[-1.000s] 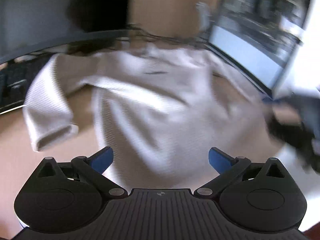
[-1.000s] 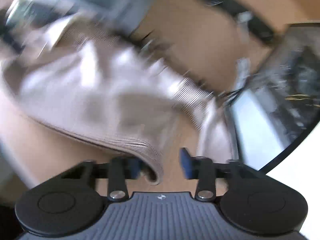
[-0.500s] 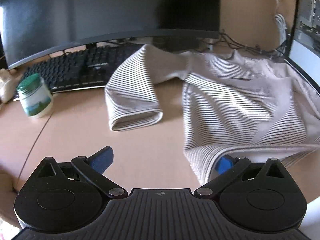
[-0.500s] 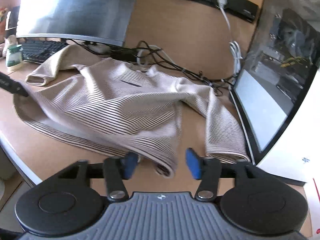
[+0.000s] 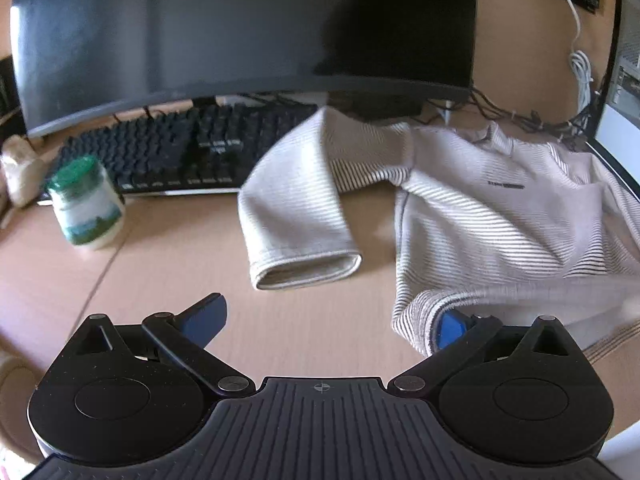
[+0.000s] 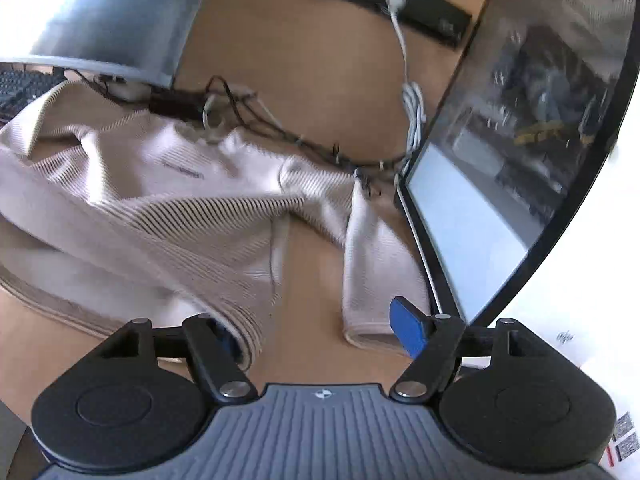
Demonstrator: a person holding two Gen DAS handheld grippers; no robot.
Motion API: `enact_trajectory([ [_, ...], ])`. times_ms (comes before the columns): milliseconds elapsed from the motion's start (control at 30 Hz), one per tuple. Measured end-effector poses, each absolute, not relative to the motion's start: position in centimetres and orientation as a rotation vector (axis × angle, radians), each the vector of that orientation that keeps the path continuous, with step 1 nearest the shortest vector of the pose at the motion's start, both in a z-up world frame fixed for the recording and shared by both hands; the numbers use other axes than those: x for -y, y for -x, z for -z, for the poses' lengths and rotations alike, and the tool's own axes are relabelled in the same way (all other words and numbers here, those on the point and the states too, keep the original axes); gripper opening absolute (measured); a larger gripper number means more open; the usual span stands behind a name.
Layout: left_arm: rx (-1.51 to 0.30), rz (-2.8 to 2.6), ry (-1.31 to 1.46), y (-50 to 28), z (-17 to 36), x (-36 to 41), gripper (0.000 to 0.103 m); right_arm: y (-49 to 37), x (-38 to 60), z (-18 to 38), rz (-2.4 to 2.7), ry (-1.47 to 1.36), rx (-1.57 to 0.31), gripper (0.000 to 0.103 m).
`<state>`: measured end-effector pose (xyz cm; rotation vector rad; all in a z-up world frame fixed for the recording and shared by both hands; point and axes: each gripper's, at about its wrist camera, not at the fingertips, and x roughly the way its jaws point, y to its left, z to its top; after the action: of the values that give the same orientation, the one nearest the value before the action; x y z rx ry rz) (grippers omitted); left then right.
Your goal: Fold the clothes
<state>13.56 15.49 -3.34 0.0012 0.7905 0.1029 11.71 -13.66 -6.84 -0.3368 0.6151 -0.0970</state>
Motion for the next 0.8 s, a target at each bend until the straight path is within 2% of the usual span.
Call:
enact_trajectory([
  [133, -0.816, -0.079, -0.032, -13.6, 4.3, -14.9, 0.103, -11.2, 13.2, 7.8, 0.105, 0.35, -0.628, 0.072],
  [200, -0.819, -0.074, -0.035, -13.5, 4.3, -15.1, 0.103, -11.2, 13.3, 7.7, 0.127, 0.331, -0.627, 0.068],
  [567, -0.756, -0.051, -0.067, -10.7, 0.8, -15.4, 0.103, -9.3, 15.8, 3.6, 0.118, 0.309, -0.521, 0.067],
  [700, -0.829, -0.032, -0.059, -9.0, 2.1, -14.8, 0.103, -8.5, 16.5, 5.2, 0.015, 0.28, -0.611, 0.067],
  [800, -0.895, -0.011, -0.072, -7.6, 3.4, -14.6, 0.103, -7.1, 16.9, 6.4, -0.056, 0.283, -0.673, 0.074],
])
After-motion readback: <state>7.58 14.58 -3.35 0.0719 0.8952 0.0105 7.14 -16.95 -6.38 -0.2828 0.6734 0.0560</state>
